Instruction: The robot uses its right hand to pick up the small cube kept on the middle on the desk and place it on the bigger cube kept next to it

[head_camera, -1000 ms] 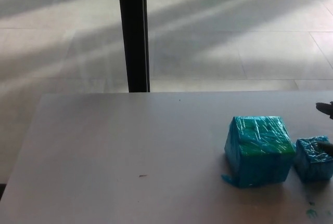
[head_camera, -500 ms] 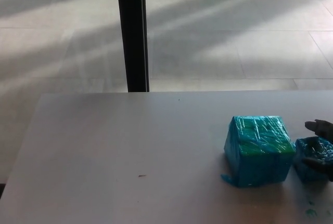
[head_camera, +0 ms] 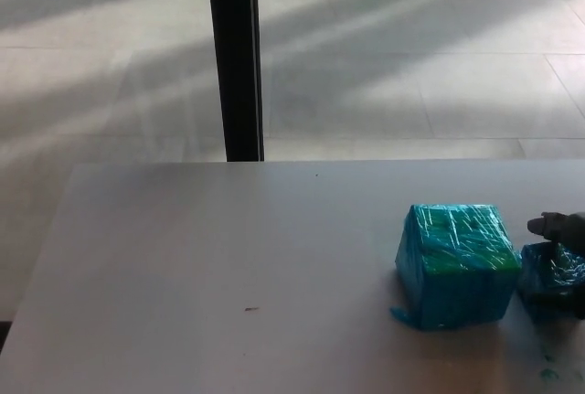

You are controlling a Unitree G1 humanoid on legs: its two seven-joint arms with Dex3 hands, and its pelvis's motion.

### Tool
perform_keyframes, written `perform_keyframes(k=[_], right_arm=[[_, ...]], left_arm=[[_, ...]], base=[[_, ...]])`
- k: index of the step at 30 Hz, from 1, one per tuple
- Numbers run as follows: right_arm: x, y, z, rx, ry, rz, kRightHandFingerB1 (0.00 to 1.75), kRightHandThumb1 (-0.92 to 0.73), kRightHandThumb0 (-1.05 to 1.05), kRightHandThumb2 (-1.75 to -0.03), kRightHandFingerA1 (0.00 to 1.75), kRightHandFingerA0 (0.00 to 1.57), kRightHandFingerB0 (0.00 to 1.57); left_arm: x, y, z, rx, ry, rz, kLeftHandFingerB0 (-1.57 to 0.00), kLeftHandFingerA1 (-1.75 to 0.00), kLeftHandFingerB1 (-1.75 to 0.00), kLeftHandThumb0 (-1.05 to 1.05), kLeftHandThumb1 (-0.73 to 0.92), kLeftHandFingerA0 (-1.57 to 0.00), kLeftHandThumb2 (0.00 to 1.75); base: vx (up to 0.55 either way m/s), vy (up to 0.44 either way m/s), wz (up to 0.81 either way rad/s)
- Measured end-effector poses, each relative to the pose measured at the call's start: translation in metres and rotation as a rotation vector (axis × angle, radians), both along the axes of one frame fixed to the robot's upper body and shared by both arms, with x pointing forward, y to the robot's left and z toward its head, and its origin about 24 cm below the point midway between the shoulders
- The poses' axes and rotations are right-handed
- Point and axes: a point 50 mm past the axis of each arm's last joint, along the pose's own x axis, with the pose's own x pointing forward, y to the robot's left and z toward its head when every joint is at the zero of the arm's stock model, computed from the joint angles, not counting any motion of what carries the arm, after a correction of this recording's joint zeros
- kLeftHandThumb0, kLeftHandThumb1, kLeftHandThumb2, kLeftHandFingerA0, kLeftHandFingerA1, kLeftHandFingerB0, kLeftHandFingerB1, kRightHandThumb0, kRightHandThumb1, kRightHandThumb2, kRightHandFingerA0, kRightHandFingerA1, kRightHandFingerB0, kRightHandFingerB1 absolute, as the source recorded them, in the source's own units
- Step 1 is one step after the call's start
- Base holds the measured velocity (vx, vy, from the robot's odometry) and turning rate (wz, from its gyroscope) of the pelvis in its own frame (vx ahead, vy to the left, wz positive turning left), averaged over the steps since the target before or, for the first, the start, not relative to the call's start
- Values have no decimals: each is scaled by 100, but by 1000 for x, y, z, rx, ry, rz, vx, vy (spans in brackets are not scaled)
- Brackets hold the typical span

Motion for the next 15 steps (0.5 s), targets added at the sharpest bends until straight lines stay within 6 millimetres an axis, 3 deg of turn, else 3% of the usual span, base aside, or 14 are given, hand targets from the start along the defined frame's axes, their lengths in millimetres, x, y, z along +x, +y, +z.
perform_keyframes(k=[1,2,3,4,6,7,8,9,10,11,12,13,15], right_arm=[[0,1,0,-22,11,12,19,-51,-43,-58,53,19,1],[0,2,1,-45,22,22,17,-45,-45,-72,56,17,0],[0,3,1,-68,34,33,18,-35,-50,-73,59,17,0],[1,4,2,-90,46,44,13,-44,-47,-73,57,6,0],[2,6,2,-120,62,57,11,-44,-49,-74,49,0,0],[2,7,3,-134,71,63,1,-43,-51,-71,75,34,0],[2,8,3,-141,78,64,17,-54,-38,-55,80,36,0],[2,8,3,-146,84,65,14,-46,-43,-78,89,54,0],[2,9,3,-153,91,68,14,-46,-43,-78,89,54,0],[2,9,3,-159,94,71,20,-52,-40,-70,112,67,11],[1,10,3,-172,95,78,28,-65,-30,-60,115,76,18],[0,10,2,-177,90,81,33,-74,-28,-63,124,74,31],[-2,10,0,-190,58,96,36,-81,-29,-64,129,71,36]], left_arm=[[0,0,0,0,0,-3,-18,-47,-43,-85,65,-28,100],[0,0,0,0,0,-6,-24,-35,-30,-84,82,-36,66],[1,0,1,0,0,-8,-25,-36,-31,-84,81,-36,66],[1,0,1,-1,-1,-9,-26,-36,-31,-85,82,-37,66],[1,0,1,-1,1,-12,-26,-36,-31,-84,81,-37,66],[1,0,1,-1,1,-13,-25,-35,-31,-84,81,-36,66],[1,0,1,-1,2,-13,-26,-36,-31,-84,81,-36,66],[1,0,0,-3,3,-12,-26,-36,-31,-84,80,-36,66],[0,0,0,-4,4,-10,-26,-36,-31,-84,80,-36,66],[0,0,0,-5,5,-9,-25,-36,-31,-84,81,-36,65],[0,0,-1,-8,6,-8,-24,-35,-30,-85,82,-34,66],[0,0,-1,-8,7,-10,-24,-34,-30,-85,81,-35,66],[1,0,0,-6,6,-12,-25,-35,-31,-84,80,-35,66]], base=[[0,0,0],[0,0,0],[0,0,0],[0,0,0],[0,0,0],[0,0,0],[0,0,0],[0,0,0],[0,0,0],[0,0,0],[0,0,0],[0,0,0],[0,0,0]])
